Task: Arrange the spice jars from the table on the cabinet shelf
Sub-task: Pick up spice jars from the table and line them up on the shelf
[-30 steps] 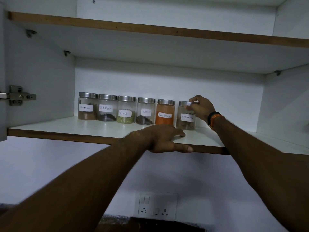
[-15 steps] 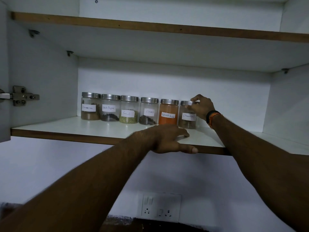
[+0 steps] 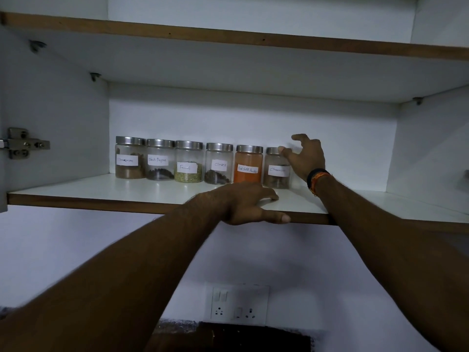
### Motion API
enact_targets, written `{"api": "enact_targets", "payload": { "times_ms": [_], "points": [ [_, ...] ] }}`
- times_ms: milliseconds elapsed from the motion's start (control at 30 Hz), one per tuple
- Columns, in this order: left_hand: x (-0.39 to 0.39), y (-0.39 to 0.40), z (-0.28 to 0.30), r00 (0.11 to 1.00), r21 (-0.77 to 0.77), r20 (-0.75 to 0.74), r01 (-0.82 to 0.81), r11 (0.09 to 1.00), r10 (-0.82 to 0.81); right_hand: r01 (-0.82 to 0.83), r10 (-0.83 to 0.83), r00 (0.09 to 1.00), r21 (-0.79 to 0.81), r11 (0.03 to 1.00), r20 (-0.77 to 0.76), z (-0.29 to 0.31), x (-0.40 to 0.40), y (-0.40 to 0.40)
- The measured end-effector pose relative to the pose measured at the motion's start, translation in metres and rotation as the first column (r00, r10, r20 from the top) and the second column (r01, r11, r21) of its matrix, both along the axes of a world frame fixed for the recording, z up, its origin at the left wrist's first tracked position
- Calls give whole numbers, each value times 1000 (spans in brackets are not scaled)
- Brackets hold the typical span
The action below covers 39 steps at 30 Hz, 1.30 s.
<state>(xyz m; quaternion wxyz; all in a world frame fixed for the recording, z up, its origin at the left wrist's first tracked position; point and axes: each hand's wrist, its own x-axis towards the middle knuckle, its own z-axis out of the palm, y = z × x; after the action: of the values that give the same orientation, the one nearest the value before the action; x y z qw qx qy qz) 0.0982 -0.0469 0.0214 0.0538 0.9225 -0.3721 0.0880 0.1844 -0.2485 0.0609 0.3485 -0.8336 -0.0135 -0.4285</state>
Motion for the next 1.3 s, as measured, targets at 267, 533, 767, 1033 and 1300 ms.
{"api": "enact_targets", "payload": {
  "times_ms": [267, 533, 767, 1033, 1300],
  "points": [
    [-3, 1, -2, 1000, 21, 1, -31, 999, 31, -110, 106, 994, 106, 988, 39, -18, -56, 1],
    [-14, -5, -14, 994, 1, 53, -92, 996, 92, -114, 108, 993, 132, 985, 54, -40, -133, 3],
    [-41, -17, -34, 938, -12, 308, -159, 987, 155, -67, 58, 990, 66, 996, 126, -82, -196, 12],
    [-88, -27, -93, 846, -219, 497, -93, 971, 193, -27, 25, 999, 92, 995, 31, -171, -238, 17],
    [-136, -34, -204, 990, -204, 137, 45, 978, -17, 33, -6, 966, 99, 995, -258, -260, -263, 10]
  ]
}}
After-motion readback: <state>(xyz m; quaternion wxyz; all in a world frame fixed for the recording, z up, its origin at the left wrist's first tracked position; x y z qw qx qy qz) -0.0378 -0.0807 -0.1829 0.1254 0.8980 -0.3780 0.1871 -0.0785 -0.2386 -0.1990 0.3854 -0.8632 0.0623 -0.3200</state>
